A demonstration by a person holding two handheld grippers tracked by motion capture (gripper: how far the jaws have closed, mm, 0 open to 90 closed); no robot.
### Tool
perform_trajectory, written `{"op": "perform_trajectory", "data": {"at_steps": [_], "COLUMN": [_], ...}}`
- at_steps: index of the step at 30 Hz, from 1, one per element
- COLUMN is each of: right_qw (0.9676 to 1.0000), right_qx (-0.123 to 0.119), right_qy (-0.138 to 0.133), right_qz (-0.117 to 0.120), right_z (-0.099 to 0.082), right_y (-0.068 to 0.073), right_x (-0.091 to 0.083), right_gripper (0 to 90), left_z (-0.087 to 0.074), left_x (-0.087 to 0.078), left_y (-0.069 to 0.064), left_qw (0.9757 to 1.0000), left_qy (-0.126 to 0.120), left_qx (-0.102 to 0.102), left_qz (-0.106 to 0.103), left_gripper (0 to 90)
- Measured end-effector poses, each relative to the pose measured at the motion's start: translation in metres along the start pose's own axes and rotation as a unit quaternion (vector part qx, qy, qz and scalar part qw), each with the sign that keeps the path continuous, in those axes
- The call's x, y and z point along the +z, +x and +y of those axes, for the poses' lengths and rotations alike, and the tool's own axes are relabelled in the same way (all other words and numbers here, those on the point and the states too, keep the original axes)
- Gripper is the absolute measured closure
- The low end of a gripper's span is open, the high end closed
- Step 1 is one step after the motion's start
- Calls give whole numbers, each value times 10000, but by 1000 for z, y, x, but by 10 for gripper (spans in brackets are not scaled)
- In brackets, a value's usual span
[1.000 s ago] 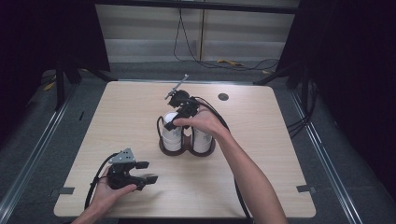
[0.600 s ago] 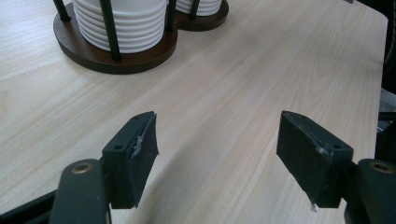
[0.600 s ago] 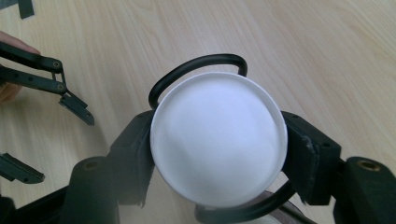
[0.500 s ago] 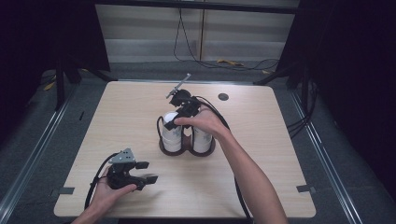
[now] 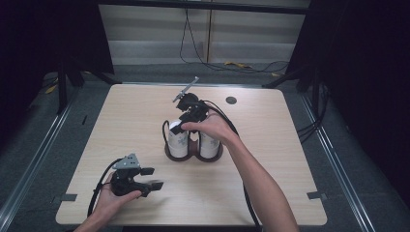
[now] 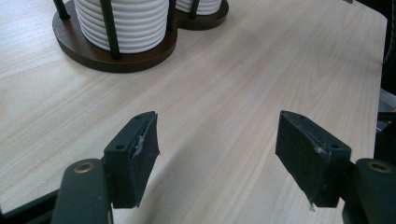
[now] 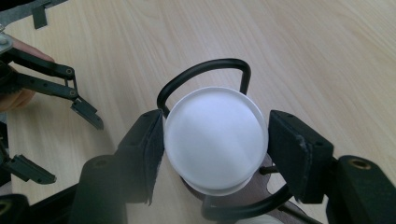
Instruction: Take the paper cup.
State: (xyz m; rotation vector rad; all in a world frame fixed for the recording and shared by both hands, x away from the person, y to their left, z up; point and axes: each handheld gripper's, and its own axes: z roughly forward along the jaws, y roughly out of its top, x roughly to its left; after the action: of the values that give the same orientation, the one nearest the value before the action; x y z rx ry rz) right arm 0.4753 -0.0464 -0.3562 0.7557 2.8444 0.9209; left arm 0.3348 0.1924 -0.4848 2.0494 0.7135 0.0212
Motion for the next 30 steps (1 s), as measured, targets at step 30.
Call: {"op": "perform_trajectory", "data": {"at_steps": [30], "right_qw": [9994], "right_qx": [-49], "right_qy": [-232], "right_qz": [-235], "right_z": [0], "right_y": [3], "right_x": [-13], "right_gripper": [379], "left_z": [0], "left_x": [1], "left_y": [1], "left_qw": [10000], "left_qy": [-2], "left_qx": [-4], "left_qz": [-18], "left_gripper": [303]}}
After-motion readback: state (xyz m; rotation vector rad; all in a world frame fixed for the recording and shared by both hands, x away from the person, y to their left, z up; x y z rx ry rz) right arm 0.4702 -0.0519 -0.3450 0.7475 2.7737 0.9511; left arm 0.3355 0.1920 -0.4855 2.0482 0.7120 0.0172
